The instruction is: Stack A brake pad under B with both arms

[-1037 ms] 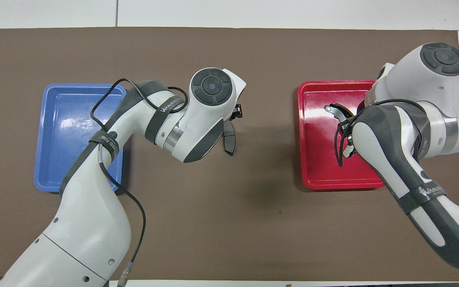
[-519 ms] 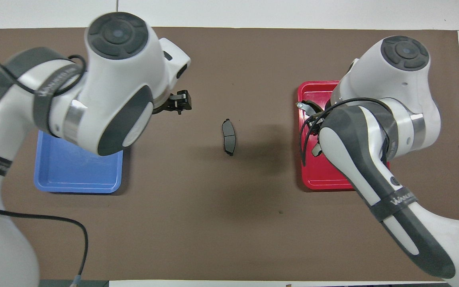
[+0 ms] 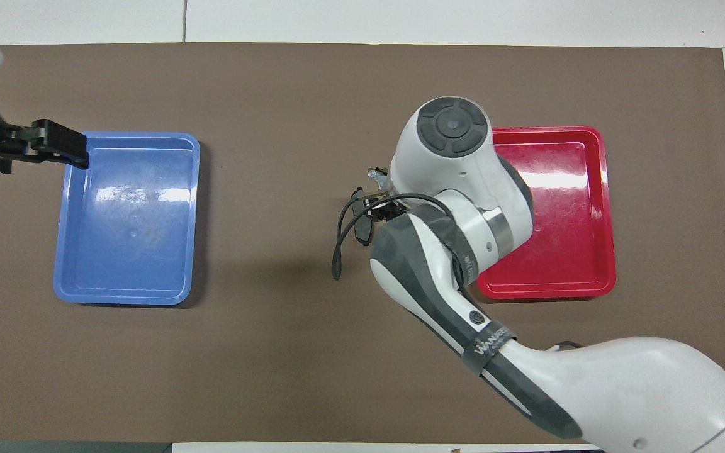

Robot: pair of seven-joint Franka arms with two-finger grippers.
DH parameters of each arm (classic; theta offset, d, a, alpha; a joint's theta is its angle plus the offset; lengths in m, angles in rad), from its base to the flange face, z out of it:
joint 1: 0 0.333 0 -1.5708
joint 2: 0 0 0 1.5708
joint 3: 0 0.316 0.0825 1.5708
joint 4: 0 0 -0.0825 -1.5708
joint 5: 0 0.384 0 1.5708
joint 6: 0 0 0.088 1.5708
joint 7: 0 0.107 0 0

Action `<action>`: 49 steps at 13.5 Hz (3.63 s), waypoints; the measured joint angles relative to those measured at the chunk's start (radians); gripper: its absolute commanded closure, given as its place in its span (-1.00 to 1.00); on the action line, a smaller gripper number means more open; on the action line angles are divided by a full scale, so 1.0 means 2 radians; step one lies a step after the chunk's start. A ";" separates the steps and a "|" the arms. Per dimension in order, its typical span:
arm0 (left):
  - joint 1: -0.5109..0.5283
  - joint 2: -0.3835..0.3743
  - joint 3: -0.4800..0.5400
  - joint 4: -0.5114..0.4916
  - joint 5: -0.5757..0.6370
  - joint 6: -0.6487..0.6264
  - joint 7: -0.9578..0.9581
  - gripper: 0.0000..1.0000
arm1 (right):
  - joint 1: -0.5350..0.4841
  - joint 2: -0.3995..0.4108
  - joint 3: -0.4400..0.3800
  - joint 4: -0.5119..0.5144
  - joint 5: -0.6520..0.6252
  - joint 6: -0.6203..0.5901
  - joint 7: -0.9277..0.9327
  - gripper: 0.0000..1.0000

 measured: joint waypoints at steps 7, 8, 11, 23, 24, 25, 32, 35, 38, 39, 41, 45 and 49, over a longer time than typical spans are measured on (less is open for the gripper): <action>0.007 -0.008 0.001 -0.008 -0.001 -0.002 0.009 -1.00 | 0.020 0.064 0.001 0.006 -0.013 0.084 0.029 1.00; 0.007 -0.008 0.001 -0.009 -0.001 -0.002 0.009 -1.00 | 0.020 0.065 0.001 0.006 -0.015 0.084 0.030 1.00; 0.007 -0.008 0.001 -0.012 -0.001 -0.002 0.009 -1.00 | 0.020 0.068 0.000 0.002 -0.020 0.096 0.030 1.00; 0.006 -0.009 0.003 -0.022 -0.001 -0.003 0.009 -1.00 | 0.015 0.064 -0.001 -0.022 -0.022 0.123 0.030 0.99; 0.006 -0.009 0.004 -0.022 -0.001 -0.003 0.009 -1.00 | 0.015 0.064 -0.001 -0.023 -0.022 0.123 0.030 0.98; 0.006 -0.010 0.005 -0.022 -0.001 -0.003 0.009 -1.00 | 0.015 0.064 -0.001 -0.023 -0.022 0.123 0.030 0.98; 0.006 -0.010 0.005 -0.028 -0.001 -0.003 0.009 -1.00 | 0.017 0.061 -0.001 -0.024 -0.024 0.108 0.030 0.94; 0.006 -0.010 0.005 -0.029 -0.001 -0.003 0.009 -1.00 | 0.020 0.059 -0.001 -0.025 -0.026 0.099 0.030 0.05; 0.006 -0.010 0.005 -0.029 -0.001 -0.003 0.009 -1.00 | 0.021 0.058 0.000 -0.026 -0.026 0.093 0.030 -1.00; 0.006 -0.010 0.005 -0.029 -0.001 -0.003 0.009 -1.00 | 0.021 0.057 0.000 -0.026 -0.026 0.093 0.030 -1.00; 0.006 -0.010 0.005 -0.029 -0.001 -0.003 0.009 -1.00 | 0.019 0.046 0.000 -0.025 -0.026 0.091 0.031 -1.00; 0.006 -0.010 0.005 -0.029 -0.001 -0.003 0.009 -1.00 | -0.001 -0.014 -0.003 -0.018 -0.026 0.034 0.031 -1.00; 0.006 -0.010 0.006 -0.030 -0.001 -0.003 0.009 -1.00 | -0.049 -0.093 -0.040 -0.017 0.004 -0.074 -0.021 -1.00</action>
